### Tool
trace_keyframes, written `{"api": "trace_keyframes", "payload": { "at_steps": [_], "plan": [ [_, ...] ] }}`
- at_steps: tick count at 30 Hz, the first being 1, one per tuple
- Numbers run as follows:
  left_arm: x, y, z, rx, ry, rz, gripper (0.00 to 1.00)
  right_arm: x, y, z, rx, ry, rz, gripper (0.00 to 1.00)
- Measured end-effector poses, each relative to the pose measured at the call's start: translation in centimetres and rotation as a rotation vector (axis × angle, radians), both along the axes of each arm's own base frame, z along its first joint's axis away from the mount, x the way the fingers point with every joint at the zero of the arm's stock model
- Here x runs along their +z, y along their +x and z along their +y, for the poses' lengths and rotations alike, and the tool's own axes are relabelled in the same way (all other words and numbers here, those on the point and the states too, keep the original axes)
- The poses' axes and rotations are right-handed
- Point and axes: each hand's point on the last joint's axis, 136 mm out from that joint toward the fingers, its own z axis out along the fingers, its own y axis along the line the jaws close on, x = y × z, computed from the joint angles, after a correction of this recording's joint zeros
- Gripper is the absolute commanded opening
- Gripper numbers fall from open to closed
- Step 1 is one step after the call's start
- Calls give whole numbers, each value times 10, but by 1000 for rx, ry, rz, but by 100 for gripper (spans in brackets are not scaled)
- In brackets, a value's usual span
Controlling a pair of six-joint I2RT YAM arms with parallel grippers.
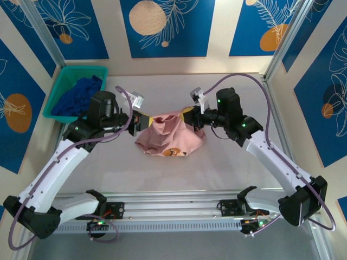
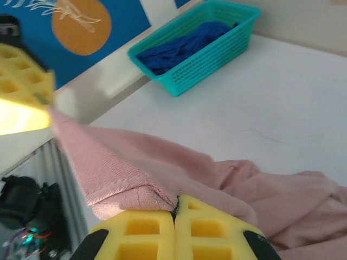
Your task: Fold the inside-out t-shirt
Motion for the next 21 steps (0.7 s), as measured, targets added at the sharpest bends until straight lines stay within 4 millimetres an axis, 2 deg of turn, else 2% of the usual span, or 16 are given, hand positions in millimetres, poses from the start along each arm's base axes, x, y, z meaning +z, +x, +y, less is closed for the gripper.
{"api": "trace_keyframes", "payload": {
  "at_steps": [3, 5, 8, 11, 15, 17, 21],
  "plan": [
    [-19, 20, 19, 138, 104, 4, 0, 1, -12, 11, 98, 51, 55, 0],
    [-32, 30, 27, 197, 153, 12, 12, 4, -17, 18, 147, 90, 80, 0],
    [-53, 33, 35, 248, 195, 44, 28, 10, -20, 25, 186, 135, 100, 0],
    [-72, 31, 33, 246, 192, 85, 40, 12, -20, 31, 199, 164, 118, 0],
    [-88, 20, 29, 230, 148, 126, 50, 6, -14, 37, 186, 181, 161, 0],
    [-89, 10, 28, 217, 118, 122, 54, 2, -10, 38, 168, 181, 187, 0],
    [-79, -10, 21, 157, 49, 67, 63, -4, -3, 38, 131, 179, 217, 0]
  ]
}}
